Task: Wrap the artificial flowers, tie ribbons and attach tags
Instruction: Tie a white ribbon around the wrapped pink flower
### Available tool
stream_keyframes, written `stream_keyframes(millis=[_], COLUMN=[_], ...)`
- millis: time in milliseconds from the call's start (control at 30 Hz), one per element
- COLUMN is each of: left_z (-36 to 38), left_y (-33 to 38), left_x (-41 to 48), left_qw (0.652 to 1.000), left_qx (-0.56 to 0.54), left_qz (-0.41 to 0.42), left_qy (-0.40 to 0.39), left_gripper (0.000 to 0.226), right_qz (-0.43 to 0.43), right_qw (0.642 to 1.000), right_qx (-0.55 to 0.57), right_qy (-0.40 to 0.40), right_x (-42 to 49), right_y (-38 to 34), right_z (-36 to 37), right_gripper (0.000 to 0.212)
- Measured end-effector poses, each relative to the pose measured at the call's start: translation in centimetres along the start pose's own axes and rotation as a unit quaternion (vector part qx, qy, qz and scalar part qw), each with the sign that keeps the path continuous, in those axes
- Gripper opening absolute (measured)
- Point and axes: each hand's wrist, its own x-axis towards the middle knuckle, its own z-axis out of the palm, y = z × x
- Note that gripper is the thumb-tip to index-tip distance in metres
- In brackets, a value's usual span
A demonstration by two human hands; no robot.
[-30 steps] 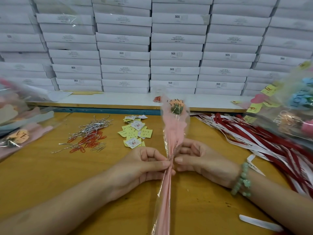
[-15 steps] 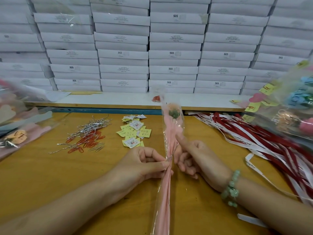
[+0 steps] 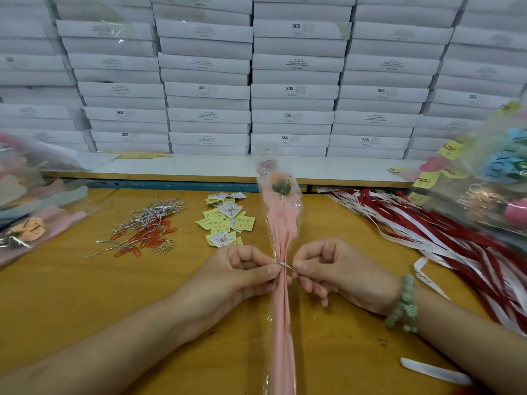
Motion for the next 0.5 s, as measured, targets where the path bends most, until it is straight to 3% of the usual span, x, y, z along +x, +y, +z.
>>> stream_keyframes(millis=[200,400,500], left_z=[0.08,-0.2,-0.28], left_y=[0.31,0.22,0.2], left_x=[-0.22,-0.16,-0.07], left_qw=[0.999,0.999,0.998], left_qx=[0.021,0.02,0.007], left_qz=[0.001,-0.001,-0.006], left_qy=[-0.027,-0.039,-0.057], left_gripper=[0.006,0.009,0.02], right_qz=[0.012,0.009,0.007], right_qw=[0.999,0.999,0.999], right_qx=[0.013,0.023,0.024], right_qy=[-0.029,-0.041,-0.044], right_x=[0.22,0.28,0.34], right_y=[0.09,0.3,0.37], right_z=[-0.57,-0.82,-0.89], right_gripper=[0.005,0.016,0.033])
